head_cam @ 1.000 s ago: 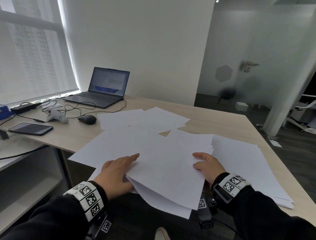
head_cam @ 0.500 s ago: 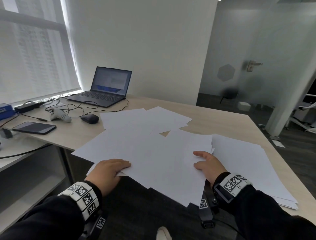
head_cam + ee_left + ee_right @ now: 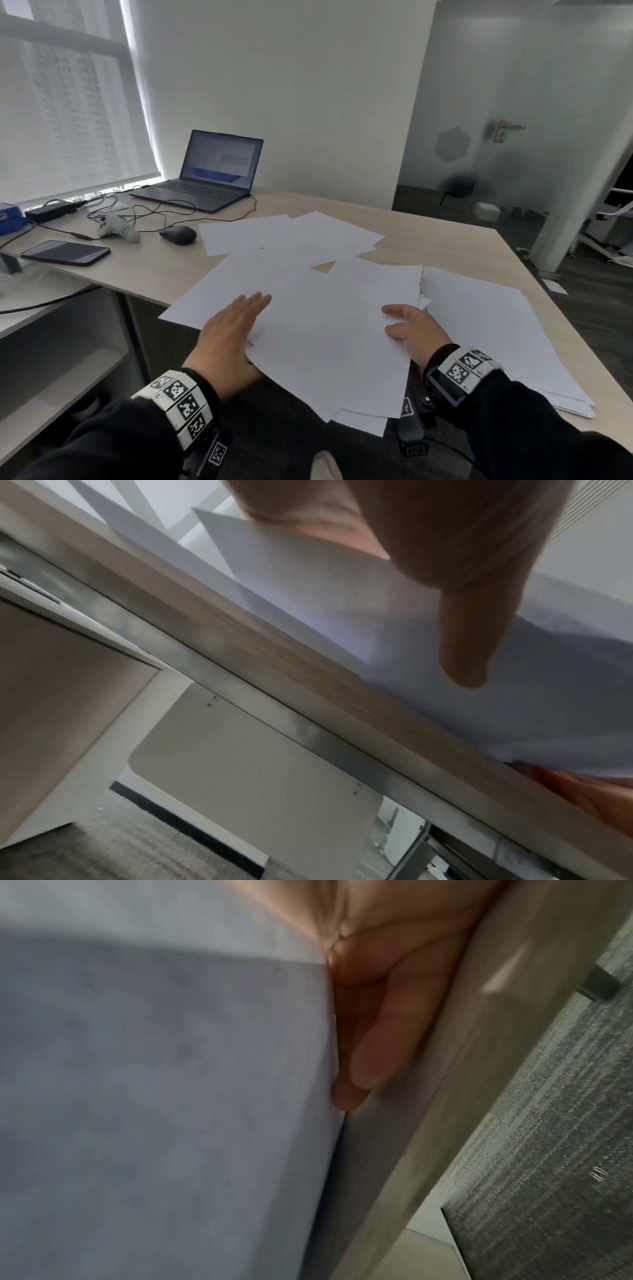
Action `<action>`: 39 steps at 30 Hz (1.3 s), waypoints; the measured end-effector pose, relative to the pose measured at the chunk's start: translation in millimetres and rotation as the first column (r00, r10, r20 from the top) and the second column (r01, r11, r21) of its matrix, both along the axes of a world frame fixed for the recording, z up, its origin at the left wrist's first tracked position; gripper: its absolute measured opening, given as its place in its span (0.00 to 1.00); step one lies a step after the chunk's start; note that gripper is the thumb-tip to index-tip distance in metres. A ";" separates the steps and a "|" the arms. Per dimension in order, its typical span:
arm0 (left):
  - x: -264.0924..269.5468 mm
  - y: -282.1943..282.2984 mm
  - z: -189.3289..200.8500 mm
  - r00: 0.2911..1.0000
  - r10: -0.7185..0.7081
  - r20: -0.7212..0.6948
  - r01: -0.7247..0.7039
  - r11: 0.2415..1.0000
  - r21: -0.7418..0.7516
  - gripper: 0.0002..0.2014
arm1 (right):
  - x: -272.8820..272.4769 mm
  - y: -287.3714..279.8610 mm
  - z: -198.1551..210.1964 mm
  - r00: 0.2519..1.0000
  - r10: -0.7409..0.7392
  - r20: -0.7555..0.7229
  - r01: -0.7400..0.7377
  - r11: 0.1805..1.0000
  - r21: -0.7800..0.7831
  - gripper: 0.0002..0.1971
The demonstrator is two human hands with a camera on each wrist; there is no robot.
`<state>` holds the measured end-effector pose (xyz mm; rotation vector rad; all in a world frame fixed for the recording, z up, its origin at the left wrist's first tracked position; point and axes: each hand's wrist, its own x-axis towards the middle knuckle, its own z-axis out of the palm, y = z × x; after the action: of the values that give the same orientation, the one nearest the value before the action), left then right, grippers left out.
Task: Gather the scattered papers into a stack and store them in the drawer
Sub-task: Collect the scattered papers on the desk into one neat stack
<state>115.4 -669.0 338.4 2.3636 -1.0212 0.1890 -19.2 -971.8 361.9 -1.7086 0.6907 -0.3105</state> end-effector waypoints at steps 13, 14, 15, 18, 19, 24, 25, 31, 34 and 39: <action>16.4 10.9 -7.1 0.996 0.082 0.024 -0.085 0.957 0.276 0.37 | 4.0 7.3 -3.2 1.000 0.012 0.010 -0.011 1.000 -0.025 0.18; 15.4 9.3 -8.6 0.999 0.045 0.020 -0.049 0.960 0.276 0.38 | 3.9 7.9 -3.1 1.000 0.014 0.009 -0.014 1.000 -0.026 0.18; 14.1 8.1 -9.6 1.000 0.013 0.008 -0.015 0.964 0.266 0.40 | 3.6 8.4 -3.2 1.000 0.013 0.011 -0.013 1.000 -0.023 0.18; 15.0 6.0 -9.1 1.000 0.030 0.008 -0.031 0.969 0.244 0.46 | 2.2 7.3 -3.2 1.000 0.007 0.016 -0.007 1.000 -0.008 0.18; 17.7 6.3 -8.0 0.995 0.095 0.006 -0.093 0.962 0.257 0.46 | 1.7 7.0 -2.8 1.000 0.007 0.015 -0.007 1.000 -0.004 0.18; 26.9 13.8 -9.1 0.967 0.254 -0.030 -0.229 0.911 0.342 0.40 | 0.9 7.5 -2.3 1.000 0.013 0.003 -0.013 1.000 -0.006 0.19; 26.3 14.3 -8.8 0.973 0.230 -0.027 -0.208 0.917 0.340 0.39 | 0.8 7.9 -2.2 1.000 0.012 0.004 -0.012 1.000 -0.005 0.18; 15.6 10.2 -5.7 0.999 0.023 -0.035 -0.014 0.970 0.244 0.40 | 0.9 10.5 -1.1 1.000 0.009 0.019 -0.009 1.000 -0.009 0.16; 7.0 8.3 -6.3 0.995 -0.012 -0.098 0.027 0.988 0.152 0.46 | -0.6 10.8 -0.4 1.000 0.014 0.027 -0.014 1.000 -0.010 0.16; 12.6 4.6 -8.9 0.994 0.082 -0.074 -0.070 0.985 0.157 0.45 | -1.5 12.0 -1.4 0.999 0.002 0.032 0.000 0.999 -0.033 0.15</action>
<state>128.0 -664.4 329.5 2.5297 -0.9379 0.0442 -20.8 -959.9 360.5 -1.7317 0.6643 -0.3497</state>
